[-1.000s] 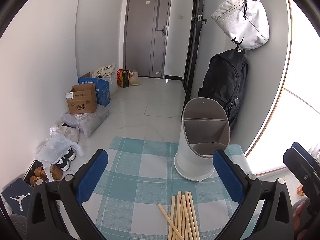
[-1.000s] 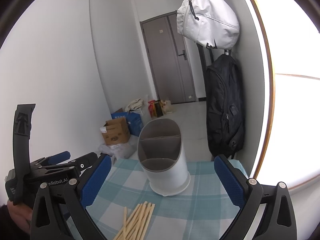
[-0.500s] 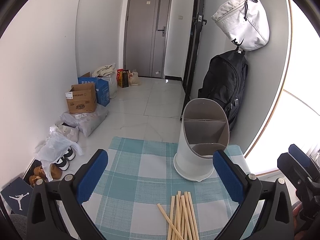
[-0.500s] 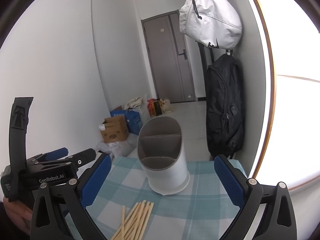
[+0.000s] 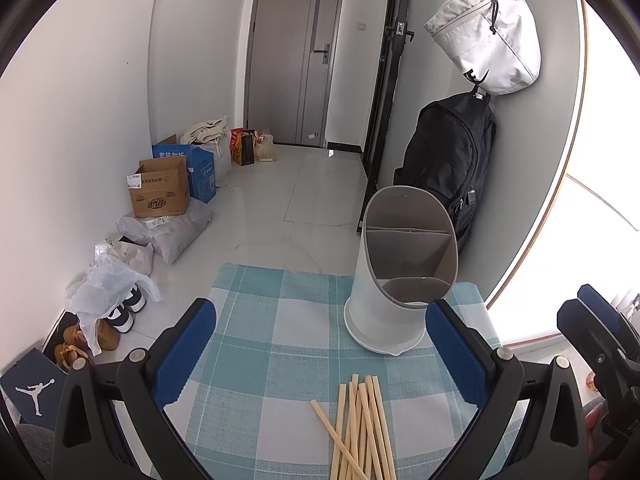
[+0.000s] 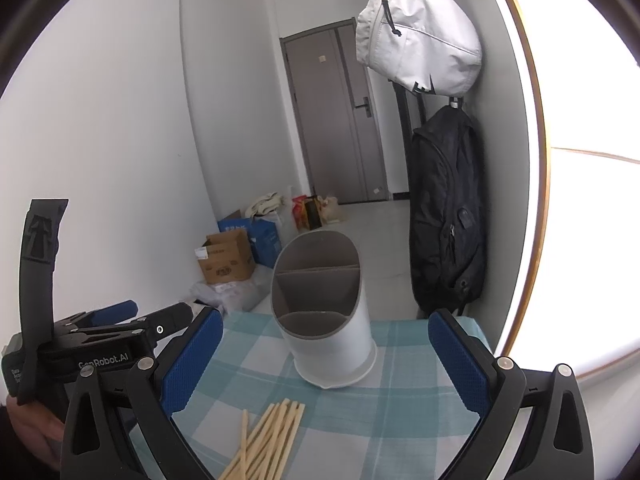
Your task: Organize utensils
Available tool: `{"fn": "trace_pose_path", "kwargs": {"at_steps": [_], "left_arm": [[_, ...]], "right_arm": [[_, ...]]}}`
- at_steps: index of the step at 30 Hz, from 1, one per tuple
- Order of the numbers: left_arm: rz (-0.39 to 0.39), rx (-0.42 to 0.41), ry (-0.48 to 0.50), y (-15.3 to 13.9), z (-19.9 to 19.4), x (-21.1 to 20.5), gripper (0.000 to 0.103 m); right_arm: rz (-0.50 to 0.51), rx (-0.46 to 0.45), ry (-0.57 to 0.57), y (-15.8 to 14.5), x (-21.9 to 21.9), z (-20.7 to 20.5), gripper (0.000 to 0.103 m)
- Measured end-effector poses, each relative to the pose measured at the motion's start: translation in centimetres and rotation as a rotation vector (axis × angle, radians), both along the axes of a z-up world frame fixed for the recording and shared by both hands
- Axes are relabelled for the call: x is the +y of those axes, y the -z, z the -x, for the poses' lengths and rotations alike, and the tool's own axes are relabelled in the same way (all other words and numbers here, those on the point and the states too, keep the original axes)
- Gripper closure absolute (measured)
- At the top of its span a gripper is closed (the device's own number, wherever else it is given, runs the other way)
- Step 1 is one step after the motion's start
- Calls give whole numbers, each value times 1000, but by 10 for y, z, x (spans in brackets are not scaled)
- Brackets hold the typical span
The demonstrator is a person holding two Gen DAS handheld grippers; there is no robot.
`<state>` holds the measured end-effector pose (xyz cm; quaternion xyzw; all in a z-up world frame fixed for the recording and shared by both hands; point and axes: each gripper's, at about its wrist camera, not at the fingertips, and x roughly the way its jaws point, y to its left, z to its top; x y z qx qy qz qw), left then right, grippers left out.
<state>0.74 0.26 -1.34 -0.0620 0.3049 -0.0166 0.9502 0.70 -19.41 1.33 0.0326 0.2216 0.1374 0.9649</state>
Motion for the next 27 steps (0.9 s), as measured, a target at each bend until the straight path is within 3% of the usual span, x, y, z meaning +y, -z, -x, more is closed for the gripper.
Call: {"fn": "trace_pose_path", "kwargs": {"at_steps": [19,24,27], "left_arm": [[4,38,14,6,-4,1,1],[57,152,40,22,-14,8,1],[91,275,39,43,-22,17,3]], "right_arm": [[3,16,1,2,1,-2,0],[6,63,20,8,0,-10,0],[-8,126,7,13,-2,-18,0]]}}
